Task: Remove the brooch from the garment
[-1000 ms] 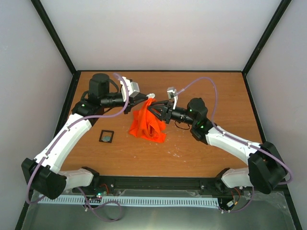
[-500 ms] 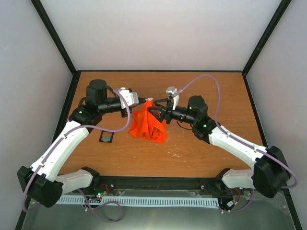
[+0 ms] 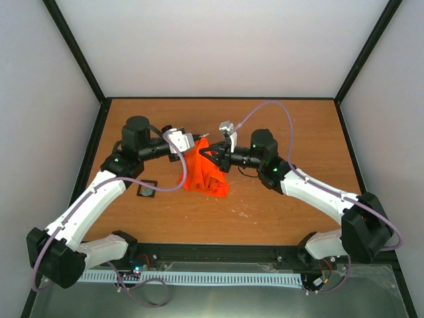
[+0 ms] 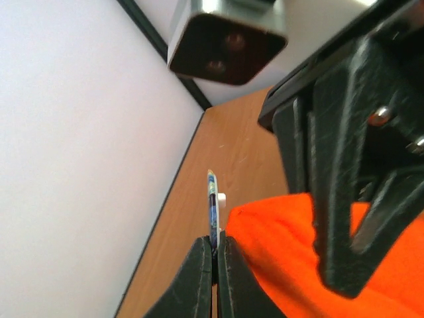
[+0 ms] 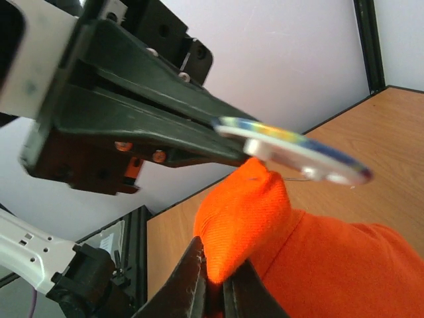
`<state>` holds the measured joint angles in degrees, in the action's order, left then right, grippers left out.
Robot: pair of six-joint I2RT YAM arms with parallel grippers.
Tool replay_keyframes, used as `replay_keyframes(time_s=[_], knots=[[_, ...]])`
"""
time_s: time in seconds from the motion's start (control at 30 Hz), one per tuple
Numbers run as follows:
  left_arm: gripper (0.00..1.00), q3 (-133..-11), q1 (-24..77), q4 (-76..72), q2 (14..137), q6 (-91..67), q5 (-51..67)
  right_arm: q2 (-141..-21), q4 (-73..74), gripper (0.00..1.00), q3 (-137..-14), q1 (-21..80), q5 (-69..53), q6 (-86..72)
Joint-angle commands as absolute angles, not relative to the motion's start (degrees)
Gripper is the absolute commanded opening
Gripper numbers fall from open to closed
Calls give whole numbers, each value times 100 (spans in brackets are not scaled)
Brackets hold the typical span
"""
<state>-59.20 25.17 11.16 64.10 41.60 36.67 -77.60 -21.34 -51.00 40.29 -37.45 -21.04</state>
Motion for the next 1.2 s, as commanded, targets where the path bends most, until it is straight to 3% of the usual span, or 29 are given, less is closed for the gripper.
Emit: replay_keyframes(time_s=[0.0, 0.3, 0.37, 0.5, 0.7, 0.77, 0.87, 1.17], knots=[[1, -5646, 2540, 148, 6299, 4802, 2940, -7517, -2179, 2, -5194, 4131, -3965, -2129], [1, -5946, 2536, 87, 6591, 4167, 2228, -7319, -1846, 4, -4989, 4116, -3561, -2008], [1, -6397, 2527, 498, 6722, 3551, 2339, -7192, -1587, 15, -4936, 4033, -3074, -1939], [1, -7571, 2504, 1632, 6981, 2040, 3551, -6775, -1315, 51, -4821, 3765, -2233, -1843], [1, -8104, 2505, 1969, 7002, 137, 5238, -5795, -1701, 83, -4724, 3770, -2030, -1201], [1, -8077, 2505, 1975, 6952, -181, 5538, -5568, -2185, 99, -4581, 3771, -2210, -1348], [1, -7916, 2505, 1838, 6856, -568, 5784, -5458, -2720, 99, -4531, 3787, -2456, -1659], [1, -7813, 2505, 1529, 6856, -1304, 6031, -5749, -3057, 72, -4843, 4199, -2280, -1573]])
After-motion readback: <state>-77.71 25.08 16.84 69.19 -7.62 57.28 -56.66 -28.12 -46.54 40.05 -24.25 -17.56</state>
